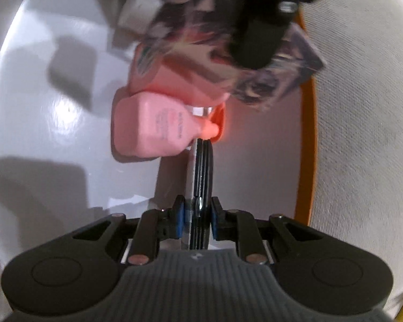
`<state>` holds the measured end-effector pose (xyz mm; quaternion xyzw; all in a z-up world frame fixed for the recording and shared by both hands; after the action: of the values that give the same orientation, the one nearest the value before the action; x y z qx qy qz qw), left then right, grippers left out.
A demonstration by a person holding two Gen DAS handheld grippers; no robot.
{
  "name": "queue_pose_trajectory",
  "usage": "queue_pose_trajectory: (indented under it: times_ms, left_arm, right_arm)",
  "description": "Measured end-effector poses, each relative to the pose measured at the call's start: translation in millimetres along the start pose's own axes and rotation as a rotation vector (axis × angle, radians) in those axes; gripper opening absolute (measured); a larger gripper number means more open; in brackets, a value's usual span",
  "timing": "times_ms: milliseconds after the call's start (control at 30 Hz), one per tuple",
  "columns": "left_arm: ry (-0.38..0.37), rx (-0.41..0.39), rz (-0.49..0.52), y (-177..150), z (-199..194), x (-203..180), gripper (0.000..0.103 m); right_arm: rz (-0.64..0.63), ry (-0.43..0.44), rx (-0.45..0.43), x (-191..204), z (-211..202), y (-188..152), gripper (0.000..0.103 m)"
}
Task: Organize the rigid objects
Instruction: 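Carry the pouch into the orange box with the right tool while the left carries the card box, then lower and release the pouch in the box with the right tool while the left releases the card box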
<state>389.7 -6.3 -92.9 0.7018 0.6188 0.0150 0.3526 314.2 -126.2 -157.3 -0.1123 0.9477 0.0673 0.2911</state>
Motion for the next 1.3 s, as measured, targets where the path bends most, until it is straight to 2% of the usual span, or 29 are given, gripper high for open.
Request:
queue_pose_trajectory:
  times_ms: [167,200,233,333,433,467,533,600,700,767,833,900,1100,1200,1300]
  left_arm:
    - [0.007,0.007,-0.007,-2.4,0.0,4.0,0.025]
    - [0.008,0.01,-0.007,-3.1,-0.4,4.1,0.025]
    - [0.009,0.012,-0.006,-3.6,-0.7,3.7,0.025]
    - [0.005,0.015,-0.009,-4.9,0.0,1.5,0.025]
    - [-0.009,0.017,-0.012,-5.6,0.7,-3.0,0.025]
    - [-0.014,0.018,-0.012,-5.8,0.7,-4.8,0.025]
    - [-0.025,0.017,-0.009,-5.9,1.3,-8.3,0.025]
    - [-0.034,0.02,-0.007,-6.1,3.0,-11.0,0.025]
    - [-0.025,0.023,-0.002,-6.0,6.3,-12.7,0.025]
    - [-0.022,0.028,-0.003,-6.4,8.1,-12.8,0.025]
    - [-0.017,0.034,-0.003,-7.4,10.5,-12.3,0.025]
    - [-0.011,0.036,-0.002,-7.8,12.3,-11.1,0.025]
    - [-0.008,0.037,-0.014,-8.9,12.0,-10.6,0.025]
    - [-0.035,0.038,-0.022,-9.3,10.1,-16.5,0.025]
    - [-0.071,0.043,0.002,-7.9,9.6,-30.2,0.025]
  right_arm:
    - [0.067,0.04,0.015,-8.4,-7.0,-5.7,0.025]
    - [0.104,0.045,0.012,-13.9,-10.0,-6.6,0.028]
    - [0.173,0.061,0.012,-20.7,-14.2,-8.6,0.031]
    - [0.402,0.136,0.029,-35.7,-21.6,-18.1,0.031]
    - [0.522,0.17,0.042,-43.2,-23.3,-27.0,0.031]
    - [0.53,0.18,0.045,-43.9,-22.4,-28.4,0.03]
    - [0.516,0.197,0.056,-43.8,-17.8,-27.9,0.021]
    - [0.481,0.184,0.075,-33.8,-17.7,-26.0,0.017]
    - [0.473,0.208,0.083,-32.3,-12.6,-25.4,0.017]
    - [0.411,0.211,0.088,-28.3,-8.2,-24.1,0.016]
    - [0.336,0.22,0.128,-18.3,-0.4,-24.4,0.0]
    - [0.282,0.204,0.129,-14.1,2.4,-23.9,0.0]
    - [0.412,0.195,0.126,-23.9,-0.7,-25.1,0.001]
    - [0.544,0.207,0.051,-48.7,-8.8,-22.1,0.002]
    - [0.683,0.154,-0.034,-72.1,-35.8,-27.0,0.004]
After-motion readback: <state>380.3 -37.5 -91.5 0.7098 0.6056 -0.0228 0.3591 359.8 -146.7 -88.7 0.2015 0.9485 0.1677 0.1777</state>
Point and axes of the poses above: each gripper's, at about its wrist camera, not at the fingertips, and z roughly the way its jaws point, x to its left, y to its top, the point moved 6 cm from there along z, roughly the way its jaws point, and after that the axes turned 6 degrees about -x, right-handed, at the moved point
